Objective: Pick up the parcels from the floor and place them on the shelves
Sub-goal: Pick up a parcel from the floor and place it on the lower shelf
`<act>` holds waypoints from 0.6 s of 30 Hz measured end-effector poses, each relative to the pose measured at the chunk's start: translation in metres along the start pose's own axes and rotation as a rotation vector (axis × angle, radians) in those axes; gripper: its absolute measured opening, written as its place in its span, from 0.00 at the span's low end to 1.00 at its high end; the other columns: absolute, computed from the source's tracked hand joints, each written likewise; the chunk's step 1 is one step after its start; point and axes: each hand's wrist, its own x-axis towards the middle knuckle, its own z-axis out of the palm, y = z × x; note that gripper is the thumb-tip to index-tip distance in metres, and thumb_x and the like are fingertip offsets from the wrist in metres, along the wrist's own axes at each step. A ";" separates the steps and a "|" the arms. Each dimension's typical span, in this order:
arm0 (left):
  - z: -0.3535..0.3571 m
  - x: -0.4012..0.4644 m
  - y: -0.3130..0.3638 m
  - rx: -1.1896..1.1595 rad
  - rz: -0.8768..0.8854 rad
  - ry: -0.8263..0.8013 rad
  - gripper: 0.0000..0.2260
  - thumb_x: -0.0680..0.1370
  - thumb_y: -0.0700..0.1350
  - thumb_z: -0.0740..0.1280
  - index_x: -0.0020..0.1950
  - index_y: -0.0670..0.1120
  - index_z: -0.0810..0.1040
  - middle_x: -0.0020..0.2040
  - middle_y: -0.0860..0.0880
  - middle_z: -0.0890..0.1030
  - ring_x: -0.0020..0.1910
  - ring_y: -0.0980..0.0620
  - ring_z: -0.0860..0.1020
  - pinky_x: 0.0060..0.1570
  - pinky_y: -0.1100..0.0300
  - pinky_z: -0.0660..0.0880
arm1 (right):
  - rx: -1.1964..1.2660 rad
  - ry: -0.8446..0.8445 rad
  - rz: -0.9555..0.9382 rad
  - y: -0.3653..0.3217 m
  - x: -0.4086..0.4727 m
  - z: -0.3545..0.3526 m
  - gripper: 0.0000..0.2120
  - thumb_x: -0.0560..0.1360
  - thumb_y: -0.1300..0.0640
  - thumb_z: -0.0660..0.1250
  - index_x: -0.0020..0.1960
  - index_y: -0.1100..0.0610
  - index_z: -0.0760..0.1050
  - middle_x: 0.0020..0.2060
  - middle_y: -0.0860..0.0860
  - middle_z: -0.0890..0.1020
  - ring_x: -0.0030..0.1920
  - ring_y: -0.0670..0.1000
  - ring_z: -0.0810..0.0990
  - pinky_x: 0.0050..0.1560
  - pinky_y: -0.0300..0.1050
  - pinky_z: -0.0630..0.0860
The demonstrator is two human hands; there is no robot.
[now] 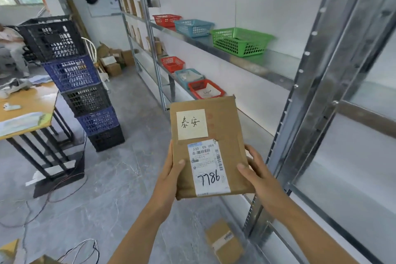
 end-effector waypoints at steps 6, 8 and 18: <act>0.017 -0.003 0.019 -0.081 0.029 -0.185 0.22 0.85 0.52 0.60 0.78 0.66 0.65 0.65 0.54 0.85 0.60 0.47 0.86 0.53 0.37 0.84 | 0.065 0.218 -0.065 -0.016 -0.047 0.000 0.28 0.68 0.44 0.76 0.64 0.27 0.72 0.65 0.38 0.81 0.66 0.46 0.81 0.65 0.55 0.80; 0.023 -0.009 0.024 -0.099 0.035 -0.239 0.16 0.85 0.51 0.61 0.72 0.64 0.71 0.62 0.53 0.87 0.58 0.47 0.86 0.53 0.38 0.84 | 0.059 0.272 -0.080 -0.023 -0.068 0.002 0.34 0.65 0.43 0.78 0.68 0.29 0.70 0.65 0.40 0.82 0.65 0.47 0.82 0.68 0.58 0.78; 0.108 -0.069 0.039 -0.053 -0.082 -0.792 0.14 0.85 0.56 0.59 0.70 0.63 0.73 0.59 0.54 0.88 0.56 0.52 0.87 0.51 0.49 0.83 | -0.045 0.665 -0.174 -0.047 -0.232 -0.018 0.30 0.76 0.54 0.73 0.74 0.36 0.70 0.64 0.47 0.83 0.65 0.51 0.82 0.63 0.58 0.81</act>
